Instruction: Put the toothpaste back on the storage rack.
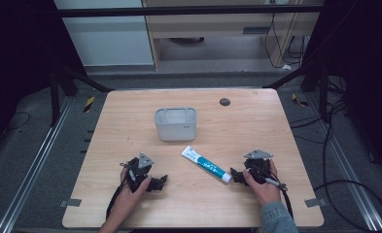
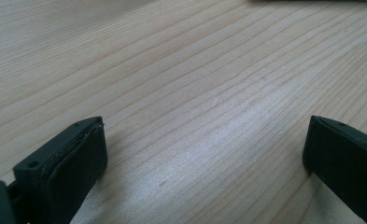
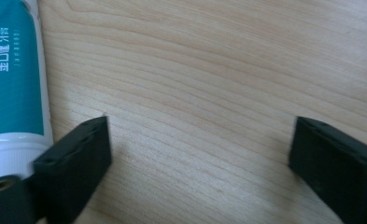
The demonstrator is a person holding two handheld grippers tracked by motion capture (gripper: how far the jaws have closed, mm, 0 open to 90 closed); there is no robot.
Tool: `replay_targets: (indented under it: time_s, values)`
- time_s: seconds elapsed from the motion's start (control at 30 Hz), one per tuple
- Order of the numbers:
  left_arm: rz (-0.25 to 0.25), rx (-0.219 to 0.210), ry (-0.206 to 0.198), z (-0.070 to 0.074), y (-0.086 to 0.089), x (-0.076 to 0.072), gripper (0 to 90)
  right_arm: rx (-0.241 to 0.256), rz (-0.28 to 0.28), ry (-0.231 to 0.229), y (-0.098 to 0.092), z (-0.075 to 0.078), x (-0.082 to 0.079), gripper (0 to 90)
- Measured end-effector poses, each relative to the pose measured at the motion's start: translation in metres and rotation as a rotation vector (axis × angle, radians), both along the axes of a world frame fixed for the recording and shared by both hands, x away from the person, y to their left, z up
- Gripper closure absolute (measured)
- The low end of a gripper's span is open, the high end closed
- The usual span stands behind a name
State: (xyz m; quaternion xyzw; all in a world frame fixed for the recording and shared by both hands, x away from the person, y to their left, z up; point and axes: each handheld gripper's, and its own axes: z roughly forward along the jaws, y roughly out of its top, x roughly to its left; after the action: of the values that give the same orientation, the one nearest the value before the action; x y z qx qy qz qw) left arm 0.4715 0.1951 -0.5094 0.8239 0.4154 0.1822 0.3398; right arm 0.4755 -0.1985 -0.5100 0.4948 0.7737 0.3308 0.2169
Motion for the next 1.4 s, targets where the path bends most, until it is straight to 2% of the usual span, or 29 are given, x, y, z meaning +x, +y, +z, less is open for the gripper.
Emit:
replay_targets:
  time_s: [0.1, 0.2, 0.27, 0.37, 0.4, 0.53, 0.6, 0.63, 0.7, 0.8, 0.87, 0.9, 1.07, 1.17, 1.4]
  values:
    - [0.000, 0.000, 0.000, 0.000, 0.000, 0.000, 0.0, -0.010, 0.000, -0.046, -0.005, 0.013, -0.004, 10.8]
    - [-0.009, 0.000, 0.001, 0.000, -0.002, 0.002, 0.0, 0.004, 0.011, -0.060, -0.008, 0.025, -0.005, 12.7]
    - [-0.014, -0.001, 0.001, 0.000, -0.004, 0.005, 0.0, -0.023, 0.044, -0.046, -0.003, 0.037, -0.005, 13.3]
    - [-0.010, 0.000, 0.000, 0.000, -0.005, 0.006, 0.0, -0.032, 0.065, -0.041, 0.002, 0.046, -0.006, 13.3]
    - [-0.010, 0.000, 0.001, 0.000, -0.005, 0.006, 0.0, -0.030, 0.087, -0.037, 0.009, 0.056, -0.005, 14.3]
    - [-0.011, 0.000, 0.000, 0.000, -0.005, 0.006, 0.0, -0.054, 0.122, -0.035, 0.023, 0.071, -0.005, 19.1]
    - [-0.012, 0.000, 0.000, 0.000, -0.005, 0.006, 0.0, -0.066, 0.129, -0.028, 0.029, 0.074, -0.005, 21.1]
    - [-0.019, 0.001, 0.001, 0.000, -0.005, 0.007, 0.0, -0.076, 0.139, -0.017, 0.038, 0.077, -0.004, 26.1]
    - [-0.026, 0.001, 0.001, 0.000, -0.006, 0.008, 0.0, -0.075, 0.145, -0.006, 0.043, 0.077, -0.004, 26.4]
    - [-0.033, 0.002, 0.000, 0.000, -0.006, 0.009, 0.0, -0.094, 0.167, 0.006, 0.063, 0.081, -0.006, 29.2]
    - [-0.032, 0.002, 0.000, 0.000, -0.006, 0.009, 0.0, -0.098, 0.169, 0.013, 0.067, 0.082, -0.007, 30.2]
    - [-0.031, 0.002, 0.000, 0.000, -0.006, 0.008, 0.0, -0.082, 0.163, 0.043, 0.072, 0.083, -0.007, 32.4]
    - [-0.035, 0.001, 0.000, 0.000, -0.007, 0.006, 0.0, -0.084, 0.158, 0.070, 0.079, 0.083, -0.008, 30.3]
    - [-0.048, 0.001, 0.002, 0.000, -0.008, 0.009, 0.0, -0.087, 0.182, 0.093, 0.086, 0.084, 0.000, 29.6]
    - [-0.049, 0.001, 0.001, 0.000, -0.008, 0.010, 0.0, -0.103, 0.219, 0.095, 0.096, 0.089, 0.022, 28.8]
